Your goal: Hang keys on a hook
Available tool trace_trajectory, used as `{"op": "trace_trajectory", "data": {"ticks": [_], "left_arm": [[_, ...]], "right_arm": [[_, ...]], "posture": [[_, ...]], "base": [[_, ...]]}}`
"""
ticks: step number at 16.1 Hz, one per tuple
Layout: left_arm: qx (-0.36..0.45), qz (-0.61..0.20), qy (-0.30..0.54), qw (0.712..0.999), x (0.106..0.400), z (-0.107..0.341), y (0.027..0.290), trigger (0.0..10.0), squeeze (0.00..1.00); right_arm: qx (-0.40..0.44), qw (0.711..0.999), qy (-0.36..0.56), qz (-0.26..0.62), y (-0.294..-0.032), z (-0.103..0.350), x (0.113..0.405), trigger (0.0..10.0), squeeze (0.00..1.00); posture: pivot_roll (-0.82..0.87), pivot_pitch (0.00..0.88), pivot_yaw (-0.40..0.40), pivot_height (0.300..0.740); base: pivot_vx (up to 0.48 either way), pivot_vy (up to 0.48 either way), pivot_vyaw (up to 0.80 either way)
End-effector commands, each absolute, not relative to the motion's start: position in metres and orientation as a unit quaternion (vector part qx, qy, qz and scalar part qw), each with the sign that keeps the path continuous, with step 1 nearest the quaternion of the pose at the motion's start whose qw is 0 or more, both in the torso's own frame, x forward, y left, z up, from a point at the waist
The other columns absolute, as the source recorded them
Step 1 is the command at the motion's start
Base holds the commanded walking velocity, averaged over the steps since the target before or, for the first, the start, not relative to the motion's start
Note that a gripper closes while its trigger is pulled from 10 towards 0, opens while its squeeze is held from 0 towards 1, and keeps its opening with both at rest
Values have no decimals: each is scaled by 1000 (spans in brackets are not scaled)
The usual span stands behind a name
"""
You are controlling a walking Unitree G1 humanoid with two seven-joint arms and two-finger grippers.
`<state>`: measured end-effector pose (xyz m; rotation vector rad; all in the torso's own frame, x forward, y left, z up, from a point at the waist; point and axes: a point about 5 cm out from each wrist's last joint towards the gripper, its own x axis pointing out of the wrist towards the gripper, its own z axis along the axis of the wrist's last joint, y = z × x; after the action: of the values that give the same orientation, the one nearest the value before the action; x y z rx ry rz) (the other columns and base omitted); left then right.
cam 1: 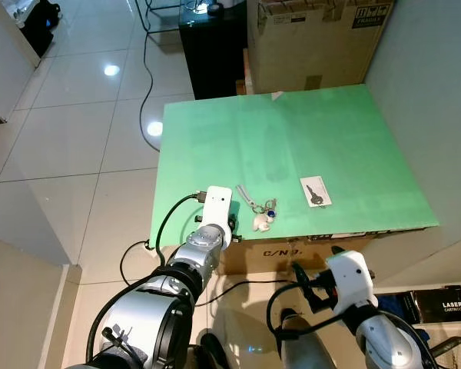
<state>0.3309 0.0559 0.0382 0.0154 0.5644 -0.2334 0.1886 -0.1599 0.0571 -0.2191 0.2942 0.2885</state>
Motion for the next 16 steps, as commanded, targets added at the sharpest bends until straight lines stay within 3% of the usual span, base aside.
{"op": "trace_trajectory", "data": {"ticks": [1, 10, 16], "left_arm": [[-7, -144, 305, 941, 311, 25, 26, 0, 0], [-12, -127, 292, 948, 316, 27, 38, 0, 0], [-71, -105, 243, 962, 336, 45, 62, 0, 0]], "right_arm": [[-104, 973, 147, 145, -157, 59, 186, 10000, 0], [-104, 972, 155, 140, -158, 58, 183, 10000, 0], [-104, 974, 142, 145, -154, 59, 198, 10000, 0]], "posture": [[-465, 229, 162, 740], [-458, 223, 168, 740], [-413, 182, 171, 740]], "base": [[0, 0, 0], [0, 0, 0], [0, 0, 0]]}}
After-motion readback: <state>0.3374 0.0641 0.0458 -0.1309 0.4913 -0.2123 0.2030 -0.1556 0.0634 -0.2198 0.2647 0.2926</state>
